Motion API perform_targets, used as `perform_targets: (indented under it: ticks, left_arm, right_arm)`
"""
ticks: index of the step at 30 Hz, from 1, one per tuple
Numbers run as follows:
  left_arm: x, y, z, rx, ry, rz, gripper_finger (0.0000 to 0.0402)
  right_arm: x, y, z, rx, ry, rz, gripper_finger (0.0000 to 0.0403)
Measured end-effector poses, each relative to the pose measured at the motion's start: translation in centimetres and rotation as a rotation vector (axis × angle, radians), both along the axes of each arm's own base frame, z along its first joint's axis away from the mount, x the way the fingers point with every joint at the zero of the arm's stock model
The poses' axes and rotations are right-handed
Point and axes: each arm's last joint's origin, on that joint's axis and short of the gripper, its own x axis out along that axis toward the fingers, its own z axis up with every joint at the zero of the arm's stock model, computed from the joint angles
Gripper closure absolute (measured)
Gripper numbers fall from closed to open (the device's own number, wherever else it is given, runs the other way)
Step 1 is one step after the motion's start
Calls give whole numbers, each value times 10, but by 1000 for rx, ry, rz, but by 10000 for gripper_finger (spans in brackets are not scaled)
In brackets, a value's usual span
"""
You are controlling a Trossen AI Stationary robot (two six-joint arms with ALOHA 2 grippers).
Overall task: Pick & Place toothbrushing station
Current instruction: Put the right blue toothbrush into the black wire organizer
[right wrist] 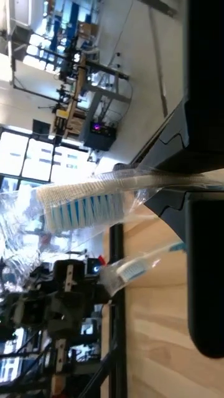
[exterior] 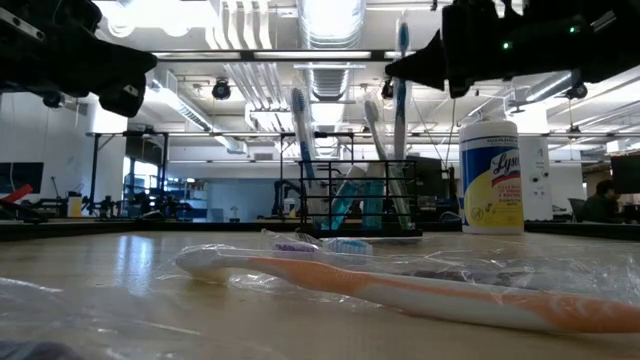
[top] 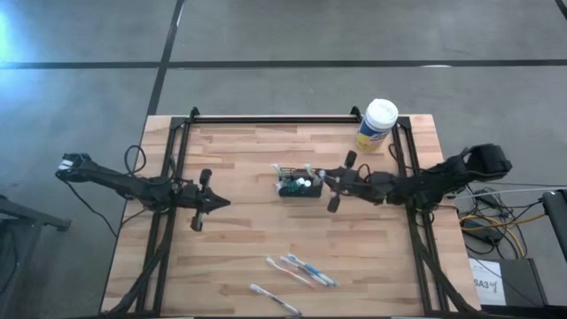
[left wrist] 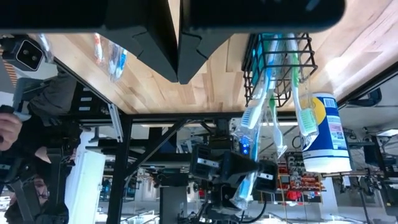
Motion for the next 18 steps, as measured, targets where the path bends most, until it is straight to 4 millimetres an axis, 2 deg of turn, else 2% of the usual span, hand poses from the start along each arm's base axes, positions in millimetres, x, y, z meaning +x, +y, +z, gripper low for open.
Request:
perform_targets:
  ticks: [18]
  left_arm:
    - [0, 0, -4, -1, 40, -8, 390]
  right_arm:
    - [14, -1, -37, 84, 86, -28, 390]
